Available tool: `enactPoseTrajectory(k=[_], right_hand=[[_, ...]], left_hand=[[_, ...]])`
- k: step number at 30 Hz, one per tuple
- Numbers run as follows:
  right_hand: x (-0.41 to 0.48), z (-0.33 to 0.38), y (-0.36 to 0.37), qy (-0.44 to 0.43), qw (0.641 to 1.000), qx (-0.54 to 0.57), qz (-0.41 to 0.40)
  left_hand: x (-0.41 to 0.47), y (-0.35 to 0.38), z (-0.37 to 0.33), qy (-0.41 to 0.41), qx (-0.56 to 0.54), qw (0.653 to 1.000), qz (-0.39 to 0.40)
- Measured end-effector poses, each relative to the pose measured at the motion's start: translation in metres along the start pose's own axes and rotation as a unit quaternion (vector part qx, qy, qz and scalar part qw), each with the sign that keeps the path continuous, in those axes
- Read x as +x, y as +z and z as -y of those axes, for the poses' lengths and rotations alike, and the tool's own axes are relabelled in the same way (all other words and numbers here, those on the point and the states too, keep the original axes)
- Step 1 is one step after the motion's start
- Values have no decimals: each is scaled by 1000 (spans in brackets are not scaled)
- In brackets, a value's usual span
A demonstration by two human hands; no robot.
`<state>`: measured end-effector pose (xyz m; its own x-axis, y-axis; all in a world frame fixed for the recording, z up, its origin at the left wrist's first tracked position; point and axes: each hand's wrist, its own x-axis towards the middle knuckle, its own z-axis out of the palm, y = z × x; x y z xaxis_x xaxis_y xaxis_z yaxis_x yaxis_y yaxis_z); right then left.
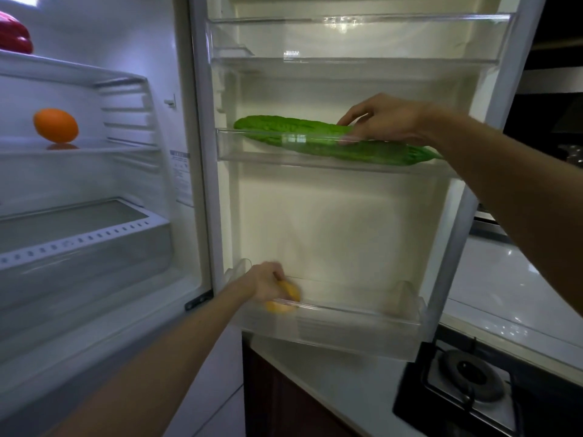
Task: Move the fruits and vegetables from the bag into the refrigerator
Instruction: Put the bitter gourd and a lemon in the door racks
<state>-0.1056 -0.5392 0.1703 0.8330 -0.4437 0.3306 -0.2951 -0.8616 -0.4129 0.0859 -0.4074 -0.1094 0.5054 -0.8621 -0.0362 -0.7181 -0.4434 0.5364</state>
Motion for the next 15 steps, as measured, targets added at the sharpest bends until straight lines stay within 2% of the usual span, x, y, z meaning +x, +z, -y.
enactPoseTrajectory(k=[7, 15], right_hand=[[-2, -2, 3, -33, 999, 15, -35], [-3, -6, 6, -72, 992, 2, -106]], left_hand=[[5, 2, -2, -8, 3, 1000, 22], [-2, 4, -5, -17, -25, 998, -54]])
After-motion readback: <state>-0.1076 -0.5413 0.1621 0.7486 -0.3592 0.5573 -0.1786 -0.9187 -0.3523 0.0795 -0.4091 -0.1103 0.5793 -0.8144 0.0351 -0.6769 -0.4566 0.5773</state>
